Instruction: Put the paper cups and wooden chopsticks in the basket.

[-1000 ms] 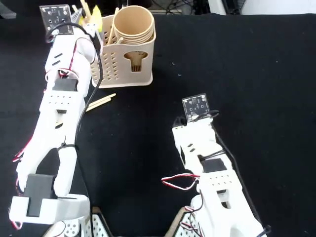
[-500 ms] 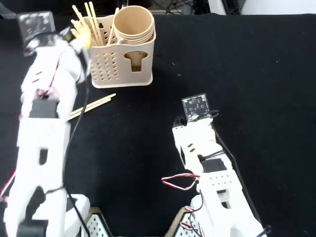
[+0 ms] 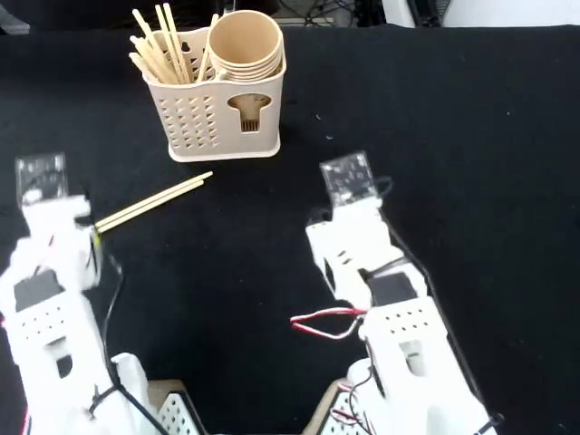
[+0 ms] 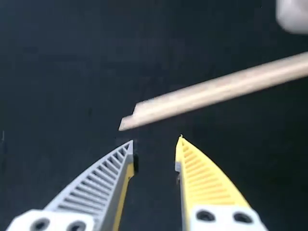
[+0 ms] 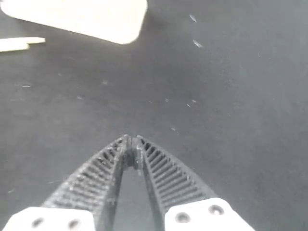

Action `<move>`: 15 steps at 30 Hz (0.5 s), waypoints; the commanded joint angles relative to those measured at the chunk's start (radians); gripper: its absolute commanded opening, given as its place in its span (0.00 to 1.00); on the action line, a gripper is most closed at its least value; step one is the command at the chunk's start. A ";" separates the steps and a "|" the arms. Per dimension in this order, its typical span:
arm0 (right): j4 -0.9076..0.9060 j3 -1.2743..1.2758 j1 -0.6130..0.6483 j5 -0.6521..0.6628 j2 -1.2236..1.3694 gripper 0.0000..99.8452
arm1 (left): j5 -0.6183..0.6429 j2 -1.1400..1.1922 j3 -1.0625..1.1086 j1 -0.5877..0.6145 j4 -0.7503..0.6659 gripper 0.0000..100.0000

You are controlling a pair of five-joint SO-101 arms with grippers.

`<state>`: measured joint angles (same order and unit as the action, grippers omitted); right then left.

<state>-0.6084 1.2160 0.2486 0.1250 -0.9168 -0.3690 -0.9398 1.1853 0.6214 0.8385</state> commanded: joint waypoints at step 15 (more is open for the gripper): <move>-0.299 -0.746 0.370 0.181 0.533 0.16 | -0.155 -0.068 0.260 0.407 0.003 0.15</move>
<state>-0.9060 0.6206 0.5800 0.3107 -0.5424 -0.4948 -0.9689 1.4354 0.9682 0.8385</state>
